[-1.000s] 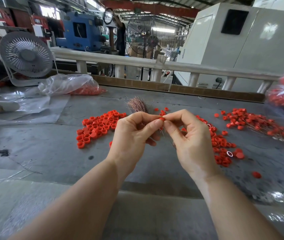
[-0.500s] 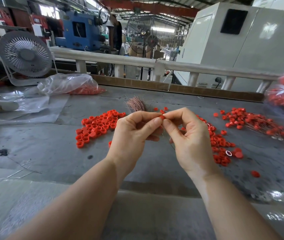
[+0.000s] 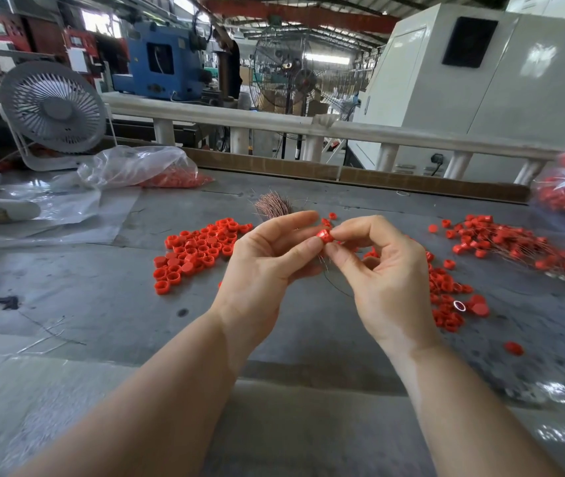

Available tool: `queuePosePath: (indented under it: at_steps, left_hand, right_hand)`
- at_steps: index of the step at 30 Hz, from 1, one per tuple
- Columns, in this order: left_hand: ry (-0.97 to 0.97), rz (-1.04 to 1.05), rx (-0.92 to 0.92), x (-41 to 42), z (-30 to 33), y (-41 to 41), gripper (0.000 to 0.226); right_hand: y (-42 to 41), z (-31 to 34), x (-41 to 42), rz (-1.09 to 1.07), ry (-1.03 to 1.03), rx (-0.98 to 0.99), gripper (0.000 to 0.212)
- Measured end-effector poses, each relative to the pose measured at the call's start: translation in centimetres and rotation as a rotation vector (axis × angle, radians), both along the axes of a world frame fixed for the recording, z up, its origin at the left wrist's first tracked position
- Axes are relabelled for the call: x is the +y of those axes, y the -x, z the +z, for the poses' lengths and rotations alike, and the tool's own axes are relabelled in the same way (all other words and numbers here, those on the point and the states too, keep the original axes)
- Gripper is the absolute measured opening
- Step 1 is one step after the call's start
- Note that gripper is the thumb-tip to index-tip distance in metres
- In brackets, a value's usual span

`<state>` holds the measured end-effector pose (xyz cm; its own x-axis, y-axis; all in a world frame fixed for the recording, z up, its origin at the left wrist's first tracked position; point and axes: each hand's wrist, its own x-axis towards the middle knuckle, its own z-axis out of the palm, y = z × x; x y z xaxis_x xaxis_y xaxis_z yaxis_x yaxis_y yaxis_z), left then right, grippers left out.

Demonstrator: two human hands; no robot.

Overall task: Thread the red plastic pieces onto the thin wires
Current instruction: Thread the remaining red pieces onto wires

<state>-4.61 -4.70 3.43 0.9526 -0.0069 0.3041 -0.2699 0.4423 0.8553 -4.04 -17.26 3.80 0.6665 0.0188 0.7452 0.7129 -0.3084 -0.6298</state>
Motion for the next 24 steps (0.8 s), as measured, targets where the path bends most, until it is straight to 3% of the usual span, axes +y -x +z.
queuePosePath:
  at_steps: [16, 24]
  left_hand:
    - [-0.016, -0.030, -0.075, -0.06, -0.35, -0.40, 0.037]
    - [-0.178, 0.163, -0.160, -0.13, -0.18, -0.26, 0.031]
  right_hand:
    - [-0.38, -0.45, -0.18, -0.057, 0.105, -0.091, 0.019]
    - [-0.25, -0.14, -0.09, -0.031, 0.004, 0.082, 0.031]
